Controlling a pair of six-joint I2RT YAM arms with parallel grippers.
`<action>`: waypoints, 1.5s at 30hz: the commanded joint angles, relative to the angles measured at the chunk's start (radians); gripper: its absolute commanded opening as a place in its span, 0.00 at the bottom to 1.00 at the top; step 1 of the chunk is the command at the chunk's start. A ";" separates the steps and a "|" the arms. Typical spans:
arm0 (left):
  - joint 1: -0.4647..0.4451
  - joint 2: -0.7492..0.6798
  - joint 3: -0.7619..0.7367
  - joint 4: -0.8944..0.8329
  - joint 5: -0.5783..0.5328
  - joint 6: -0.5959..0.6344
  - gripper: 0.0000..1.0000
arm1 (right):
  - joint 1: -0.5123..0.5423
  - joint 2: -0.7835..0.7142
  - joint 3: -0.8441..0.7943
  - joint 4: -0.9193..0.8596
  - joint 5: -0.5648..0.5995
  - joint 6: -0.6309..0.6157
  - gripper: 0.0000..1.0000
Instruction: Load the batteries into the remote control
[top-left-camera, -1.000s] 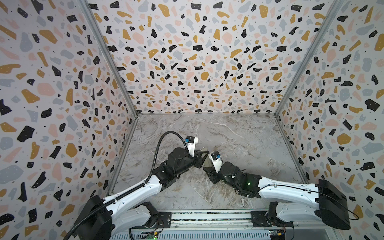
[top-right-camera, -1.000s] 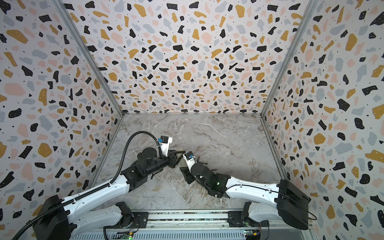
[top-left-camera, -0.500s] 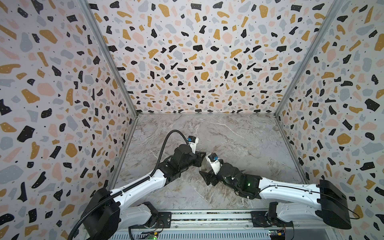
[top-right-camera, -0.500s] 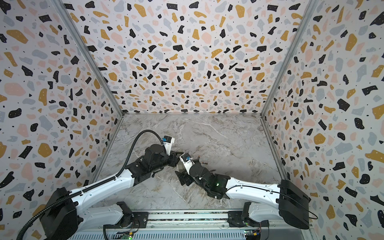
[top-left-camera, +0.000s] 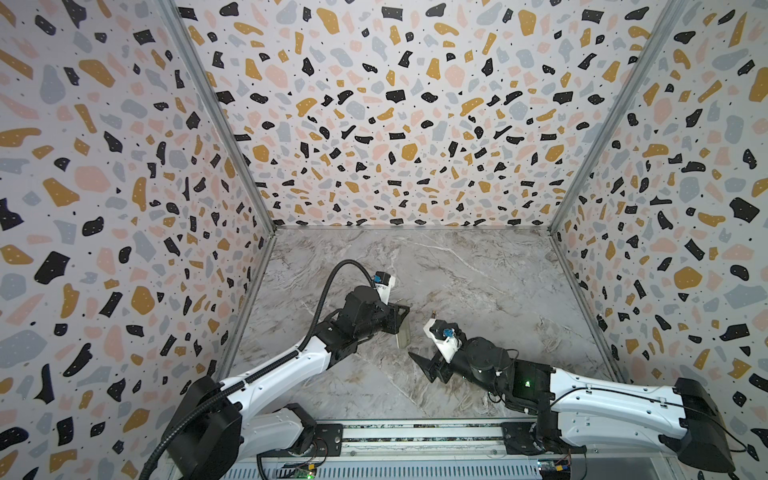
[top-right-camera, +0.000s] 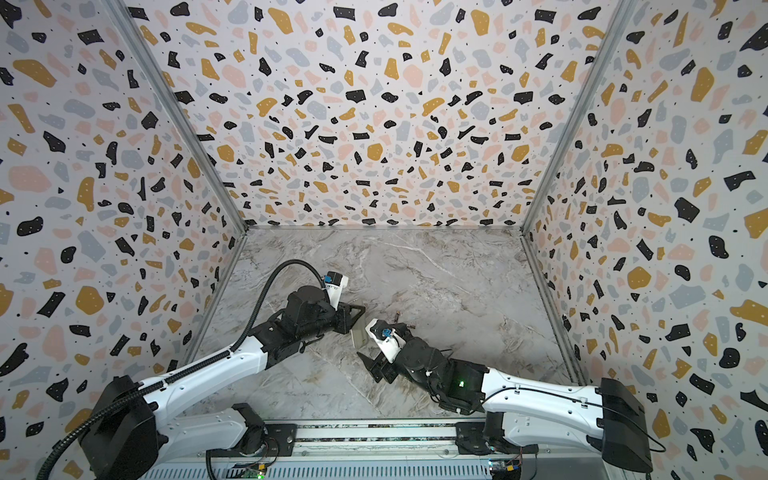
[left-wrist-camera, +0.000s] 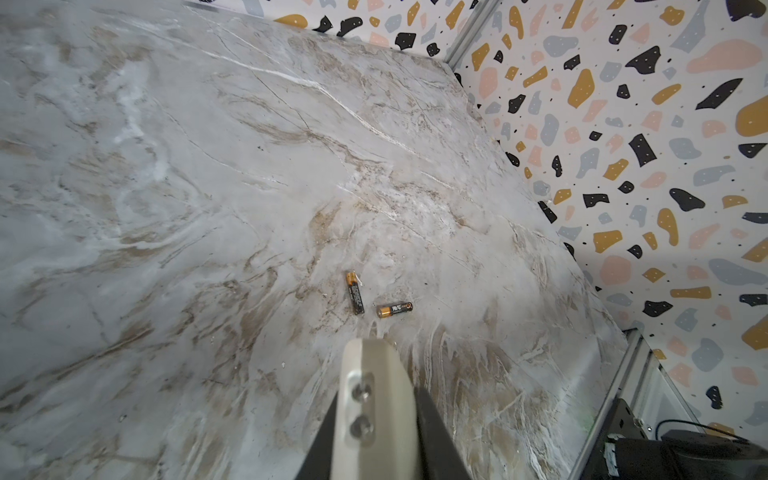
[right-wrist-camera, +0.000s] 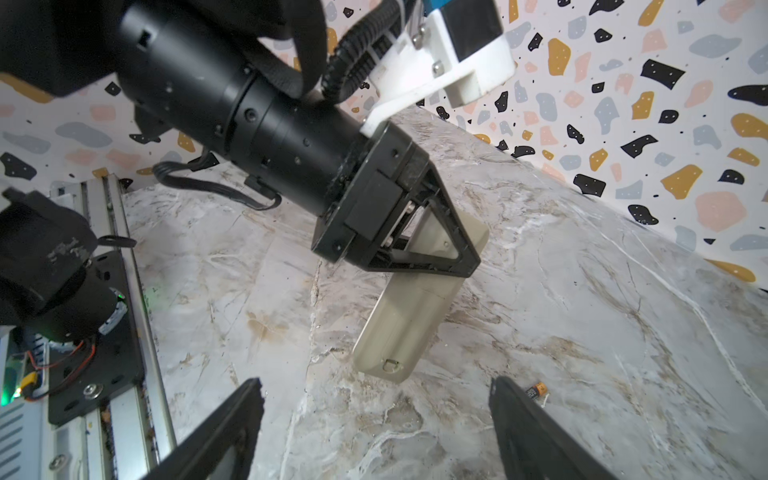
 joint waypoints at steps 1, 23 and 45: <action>0.005 0.004 0.013 -0.020 0.062 0.036 0.00 | 0.024 -0.038 -0.010 -0.027 0.041 -0.084 0.87; 0.006 0.010 -0.019 0.051 0.260 0.030 0.00 | 0.171 -0.056 -0.028 -0.054 0.116 -0.278 0.68; 0.006 -0.012 -0.051 0.100 0.434 -0.002 0.00 | 0.212 -0.092 -0.121 -0.027 0.195 -0.489 0.55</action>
